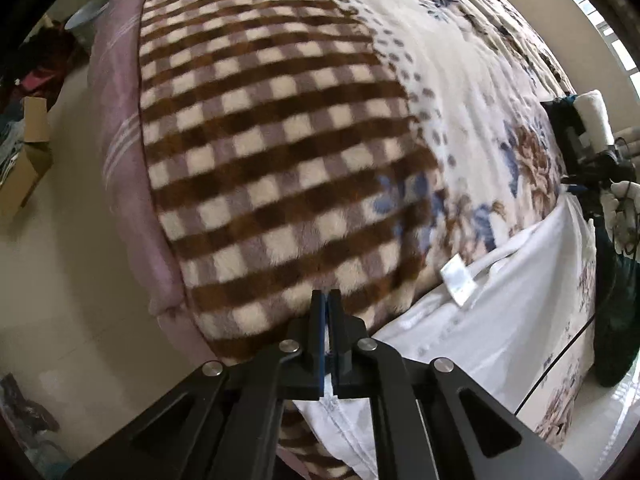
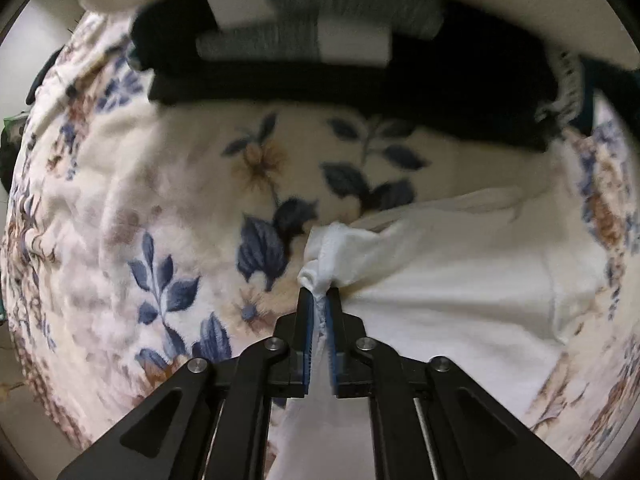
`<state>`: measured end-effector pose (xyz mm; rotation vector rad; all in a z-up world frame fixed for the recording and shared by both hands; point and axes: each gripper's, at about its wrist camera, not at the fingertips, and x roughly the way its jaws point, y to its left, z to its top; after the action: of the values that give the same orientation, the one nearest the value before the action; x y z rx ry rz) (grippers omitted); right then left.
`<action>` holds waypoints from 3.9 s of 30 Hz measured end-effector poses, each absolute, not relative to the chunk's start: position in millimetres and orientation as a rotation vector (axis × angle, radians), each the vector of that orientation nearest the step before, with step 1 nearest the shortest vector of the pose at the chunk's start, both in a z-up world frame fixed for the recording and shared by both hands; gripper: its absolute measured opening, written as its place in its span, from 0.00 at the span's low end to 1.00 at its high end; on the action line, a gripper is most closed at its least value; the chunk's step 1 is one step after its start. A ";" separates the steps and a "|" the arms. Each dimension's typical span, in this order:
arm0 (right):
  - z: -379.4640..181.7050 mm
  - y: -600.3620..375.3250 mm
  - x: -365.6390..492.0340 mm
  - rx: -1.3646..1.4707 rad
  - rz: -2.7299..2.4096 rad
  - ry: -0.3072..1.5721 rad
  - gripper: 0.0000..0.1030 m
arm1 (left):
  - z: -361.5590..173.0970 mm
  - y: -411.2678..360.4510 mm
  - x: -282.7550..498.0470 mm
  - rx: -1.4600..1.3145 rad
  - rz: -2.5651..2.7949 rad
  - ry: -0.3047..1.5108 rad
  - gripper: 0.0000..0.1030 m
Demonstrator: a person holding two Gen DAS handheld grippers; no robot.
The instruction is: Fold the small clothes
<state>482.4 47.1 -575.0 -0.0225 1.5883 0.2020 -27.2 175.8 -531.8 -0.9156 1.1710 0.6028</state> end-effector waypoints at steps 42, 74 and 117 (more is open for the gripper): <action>-550.0 -210.1 -51.8 0.546 0.213 1.814 0.68 | -549.1 132.0 1.8 -0.613 -0.096 1.452 0.40; -447.8 -226.0 276.2 0.622 0.119 1.478 0.74 | -438.2 85.7 360.2 -0.396 -0.185 1.216 0.97; -514.2 -150.0 450.5 0.538 0.424 1.362 0.09 | -460.8 69.9 442.6 -0.294 -0.386 1.103 0.11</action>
<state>450.5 -150.0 -514.2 0.5378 1.3622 0.4241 442.6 69.9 -460.8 -0.2938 1.1028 -0.3855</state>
